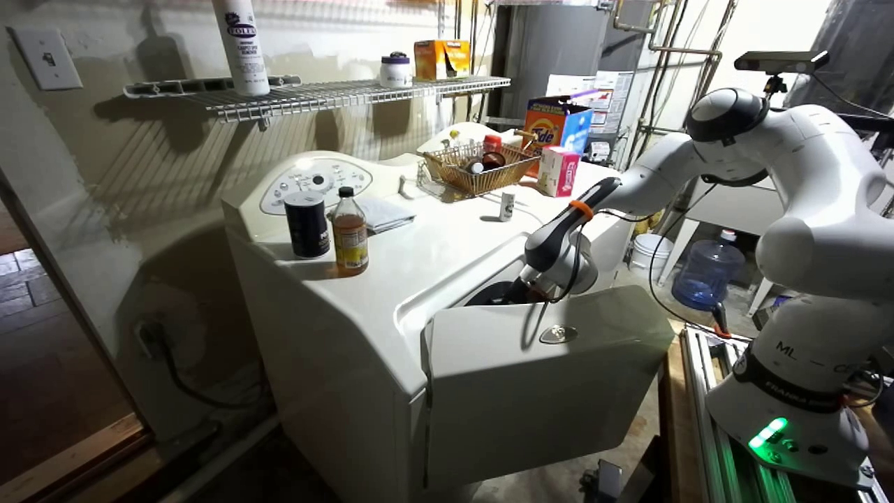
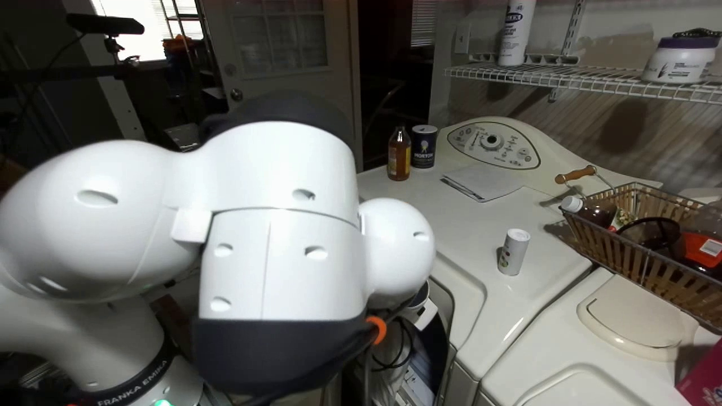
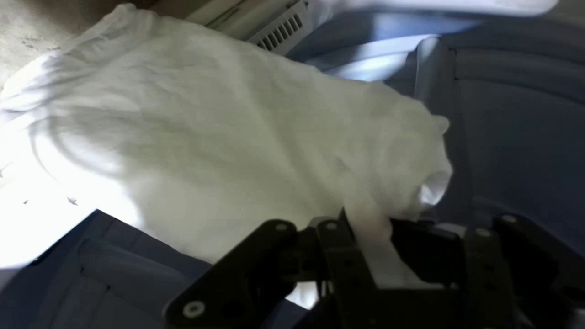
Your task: Put the white towel in the open washing machine.
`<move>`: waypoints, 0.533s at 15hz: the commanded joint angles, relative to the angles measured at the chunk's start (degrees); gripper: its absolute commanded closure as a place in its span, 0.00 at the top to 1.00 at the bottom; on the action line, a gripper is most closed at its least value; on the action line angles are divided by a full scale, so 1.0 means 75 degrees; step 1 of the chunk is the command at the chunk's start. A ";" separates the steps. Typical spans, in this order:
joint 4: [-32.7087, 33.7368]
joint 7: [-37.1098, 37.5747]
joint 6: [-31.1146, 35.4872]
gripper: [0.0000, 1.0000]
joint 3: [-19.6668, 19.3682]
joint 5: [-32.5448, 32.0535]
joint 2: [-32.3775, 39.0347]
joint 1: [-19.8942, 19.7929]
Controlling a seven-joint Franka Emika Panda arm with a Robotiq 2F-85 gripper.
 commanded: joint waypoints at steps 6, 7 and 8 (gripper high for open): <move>0.0761 0.1242 0.1140 0.00 0.0679 -0.2094 0.2287 -0.1129; 0.0858 0.1423 0.1129 0.00 0.0700 -0.2118 0.2452 -0.1181; 0.0948 0.1602 0.1114 0.00 0.0712 -0.2097 0.2600 -0.1185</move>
